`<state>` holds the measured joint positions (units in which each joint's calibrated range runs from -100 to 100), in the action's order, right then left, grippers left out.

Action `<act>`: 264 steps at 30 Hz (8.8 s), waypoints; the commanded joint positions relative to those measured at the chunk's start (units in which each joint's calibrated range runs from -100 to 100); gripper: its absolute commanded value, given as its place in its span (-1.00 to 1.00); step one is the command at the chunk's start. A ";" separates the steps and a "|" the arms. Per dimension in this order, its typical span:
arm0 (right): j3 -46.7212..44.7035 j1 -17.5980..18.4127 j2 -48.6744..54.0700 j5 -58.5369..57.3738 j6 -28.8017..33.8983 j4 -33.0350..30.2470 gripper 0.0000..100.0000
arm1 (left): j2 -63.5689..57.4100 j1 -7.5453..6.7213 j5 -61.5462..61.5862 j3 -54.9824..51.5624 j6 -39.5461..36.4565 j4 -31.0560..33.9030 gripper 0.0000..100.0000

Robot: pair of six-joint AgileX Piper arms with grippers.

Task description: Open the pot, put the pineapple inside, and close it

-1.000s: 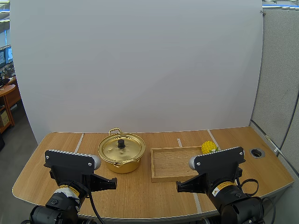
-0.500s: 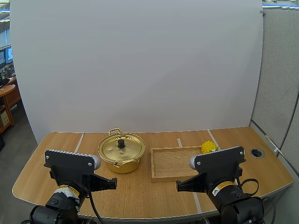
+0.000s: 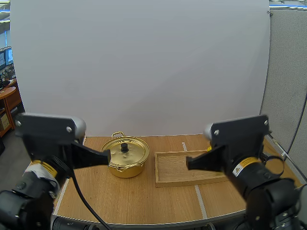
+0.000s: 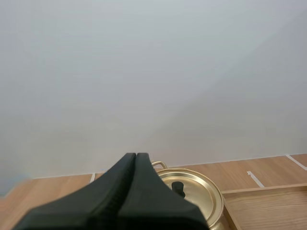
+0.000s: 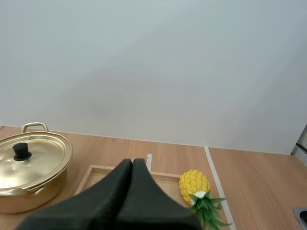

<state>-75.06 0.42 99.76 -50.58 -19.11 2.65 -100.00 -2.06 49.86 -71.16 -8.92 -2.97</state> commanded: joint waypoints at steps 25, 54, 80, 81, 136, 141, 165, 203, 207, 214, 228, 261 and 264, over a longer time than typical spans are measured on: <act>22.46 -0.20 0.24 -49.42 0.51 -1.24 -1.00 | 0.00 0.11 50.14 22.58 2.41 0.45 -1.00; 22.46 -0.20 -27.68 -49.42 0.87 -2.65 -1.00 | 36.24 0.11 37.19 22.58 14.79 -8.39 -1.00; 22.46 -0.20 -32.24 -49.42 0.87 -4.70 -0.08 | 50.46 0.11 32.96 22.58 17.38 -8.57 0.60; 22.46 -0.20 -32.24 -49.42 0.87 -4.70 0.22 | 50.46 0.11 32.96 22.58 18.62 -8.57 0.94; 22.46 -0.20 -32.12 -49.42 0.87 -2.24 1.00 | 102.71 -0.22 27.77 49.79 34.35 -13.39 1.00; 22.46 -0.20 -32.12 -49.42 0.87 -2.24 1.00 | 104.48 -0.22 27.57 49.79 34.35 -13.25 1.00; 22.46 -0.20 -32.12 -49.42 0.87 -2.24 1.00 | 106.44 -1.78 26.34 49.79 33.44 -10.09 1.00; 22.46 -0.20 -32.12 -49.42 0.87 -2.24 1.00 | 105.90 -1.78 33.51 50.81 30.46 -9.06 -1.00; 22.46 -0.20 -32.12 -49.42 0.87 -2.13 1.00 | 101.50 -1.78 33.58 53.22 29.46 -7.44 -1.00; 22.46 -0.20 -32.12 -49.42 0.87 -2.13 1.00 | 91.22 -1.78 34.92 58.60 29.46 -6.33 -1.00; 22.46 -0.20 -32.12 -49.42 0.87 -2.13 1.00 | 76.81 -1.78 32.29 75.27 27.31 -5.24 -1.00; 22.46 -0.20 -33.09 -47.35 5.18 -7.52 1.00 | 75.31 -1.78 17.95 104.11 11.31 3.77 -1.00; 22.46 -0.20 -35.01 -43.56 6.84 -10.01 1.00 | 75.31 -1.78 17.95 104.11 11.31 3.77 -1.00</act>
<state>-53.01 0.42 65.85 -97.60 -13.89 -5.10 -24.29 -3.67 70.02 32.47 2.94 0.00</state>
